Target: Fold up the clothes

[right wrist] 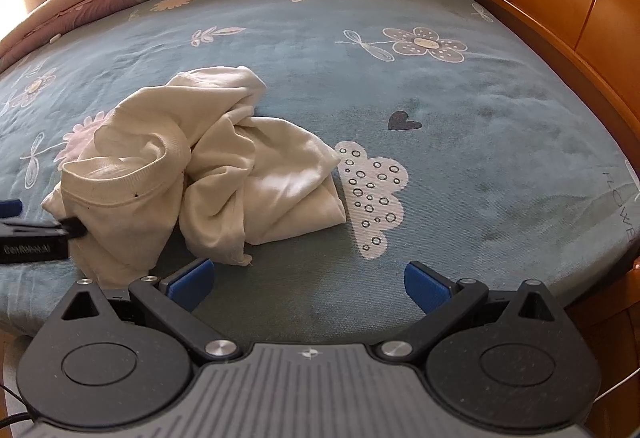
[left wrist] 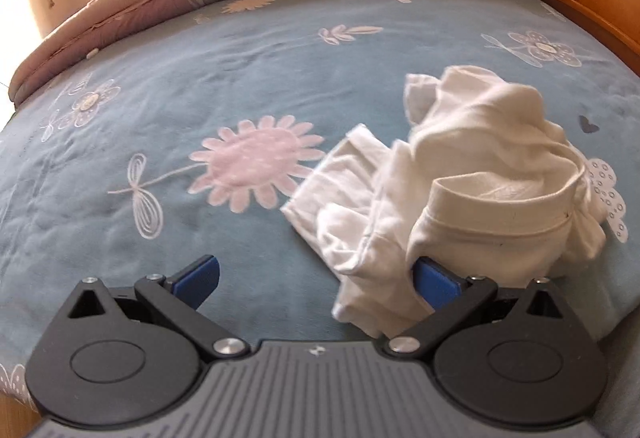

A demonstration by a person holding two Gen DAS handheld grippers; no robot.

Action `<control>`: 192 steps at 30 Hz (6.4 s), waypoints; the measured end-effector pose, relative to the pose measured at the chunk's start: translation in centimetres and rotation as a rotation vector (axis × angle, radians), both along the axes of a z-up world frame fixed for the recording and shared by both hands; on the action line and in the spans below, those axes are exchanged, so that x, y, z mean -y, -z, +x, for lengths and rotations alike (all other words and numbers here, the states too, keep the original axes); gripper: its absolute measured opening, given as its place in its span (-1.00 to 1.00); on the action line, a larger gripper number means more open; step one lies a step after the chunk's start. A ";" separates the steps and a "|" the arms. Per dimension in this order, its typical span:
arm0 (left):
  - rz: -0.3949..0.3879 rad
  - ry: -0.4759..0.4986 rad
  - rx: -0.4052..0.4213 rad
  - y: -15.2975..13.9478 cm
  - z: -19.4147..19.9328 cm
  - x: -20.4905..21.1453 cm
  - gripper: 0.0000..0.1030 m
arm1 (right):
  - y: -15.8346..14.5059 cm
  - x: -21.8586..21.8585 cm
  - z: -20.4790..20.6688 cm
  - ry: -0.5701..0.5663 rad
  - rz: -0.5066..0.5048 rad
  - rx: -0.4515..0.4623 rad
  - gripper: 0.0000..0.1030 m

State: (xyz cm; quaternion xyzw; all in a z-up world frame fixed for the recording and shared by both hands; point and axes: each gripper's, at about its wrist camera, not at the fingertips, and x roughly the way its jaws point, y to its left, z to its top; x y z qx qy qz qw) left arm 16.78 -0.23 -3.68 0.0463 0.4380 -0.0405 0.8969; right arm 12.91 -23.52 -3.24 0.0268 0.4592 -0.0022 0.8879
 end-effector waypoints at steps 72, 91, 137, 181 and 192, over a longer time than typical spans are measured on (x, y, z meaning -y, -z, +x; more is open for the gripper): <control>0.009 0.305 0.321 0.8 -6.0 2.4 -0.87 | -0.8 3.4 -3.9 -0.014 0.037 0.103 1.00; 0.031 0.196 0.211 0.0 -6.2 -6.1 -0.87 | -0.6 -2.9 2.3 -0.450 0.106 0.259 1.00; -0.025 0.269 0.027 1.1 -3.8 -8.3 -0.86 | 5.0 -6.1 11.2 -0.630 0.079 0.027 1.00; 0.040 0.316 -0.078 3.7 -2.6 -9.3 -0.74 | 3.0 -8.3 16.3 -0.944 -0.009 -0.074 -0.61; 0.088 0.262 0.035 0.4 3.5 -10.7 -0.76 | 0.2 -7.2 15.9 -0.925 -0.170 0.091 -0.83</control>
